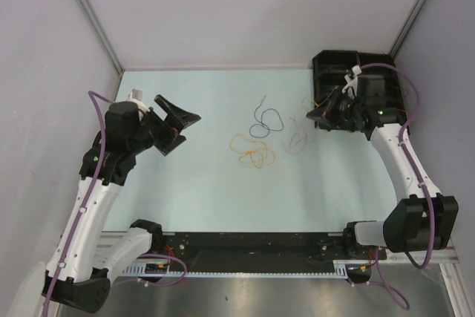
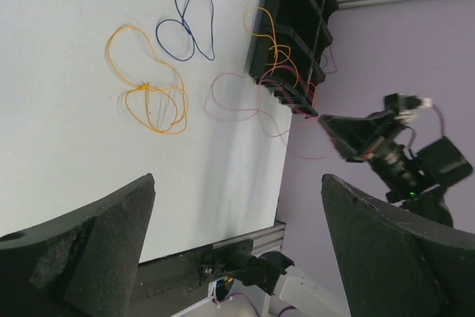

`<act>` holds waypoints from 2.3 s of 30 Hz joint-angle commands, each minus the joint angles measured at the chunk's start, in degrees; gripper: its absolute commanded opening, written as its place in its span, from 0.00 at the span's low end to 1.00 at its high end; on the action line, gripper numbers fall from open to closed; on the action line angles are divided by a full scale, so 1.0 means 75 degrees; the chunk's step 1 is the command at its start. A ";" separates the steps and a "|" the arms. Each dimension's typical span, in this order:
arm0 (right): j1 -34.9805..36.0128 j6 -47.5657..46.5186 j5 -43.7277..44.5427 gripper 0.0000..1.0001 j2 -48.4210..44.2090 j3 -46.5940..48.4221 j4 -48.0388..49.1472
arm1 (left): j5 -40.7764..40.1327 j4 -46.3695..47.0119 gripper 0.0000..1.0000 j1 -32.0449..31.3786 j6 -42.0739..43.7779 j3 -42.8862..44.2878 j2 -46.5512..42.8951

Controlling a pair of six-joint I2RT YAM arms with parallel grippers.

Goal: Untangle the cables

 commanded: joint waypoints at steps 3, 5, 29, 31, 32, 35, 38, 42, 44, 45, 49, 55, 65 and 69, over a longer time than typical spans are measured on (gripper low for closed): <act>-0.0215 0.0348 -0.0548 0.00 -0.0194 0.1696 0.1232 | 0.0197 0.0217 0.98 0.0050 0.0015 0.0053 -0.0056; -0.0344 0.0324 -0.0419 0.00 -0.0054 0.2315 0.1221 | 0.0185 0.0183 0.99 0.0050 0.0027 0.0042 -0.0056; -0.1739 -0.0227 0.0624 0.00 0.2851 0.5810 0.1654 | -0.0026 -0.0204 0.98 0.0051 0.1163 0.1447 0.0869; -0.1821 -0.0215 0.0648 0.00 0.3040 0.5928 0.1748 | -0.0084 -0.0204 0.98 0.0050 0.1234 0.1541 0.0974; -0.1891 -0.0192 0.0694 0.00 0.3122 0.6067 0.1748 | -0.0096 -0.0204 0.98 0.0062 0.1234 0.1611 0.0987; -0.2043 -0.0122 0.0695 0.00 0.3578 0.6337 0.1783 | -0.0201 -0.0181 0.98 0.0062 0.1199 0.1659 0.1057; -0.2137 -0.0121 0.0683 0.00 0.4082 0.6888 0.1608 | -0.0213 0.0053 0.98 0.0074 0.1000 0.1496 0.1034; -0.2313 0.0077 0.0648 0.00 0.4726 0.7532 0.1747 | -0.0283 0.0674 0.98 0.0074 0.0578 0.1086 0.0847; -0.2395 0.0125 0.0648 0.00 0.4938 0.7755 0.1842 | -0.0354 0.0907 0.98 0.0074 0.0415 0.0851 0.0695; -0.2407 0.0102 0.0648 0.00 0.5136 0.7988 0.1865 | -0.0377 0.0979 0.98 0.0062 0.0367 0.0792 0.0659; -0.2536 0.0125 0.0531 0.00 0.5524 0.8213 0.1994 | -0.0506 0.1143 0.97 0.0074 0.0226 0.0569 0.0553; -0.2571 0.0020 0.0133 0.00 0.5654 0.7630 0.2135 | -0.0612 0.1120 0.97 0.0062 0.0085 0.0475 0.0495; -0.2641 0.0043 -0.0219 0.00 0.4541 0.4968 0.2955 | -0.0612 0.0921 0.96 0.0062 0.0003 0.0311 0.0319; -0.2641 0.0159 -0.0301 0.00 0.4260 0.4523 0.3013 | -0.0495 0.0909 0.95 0.0062 0.0038 0.0323 0.0342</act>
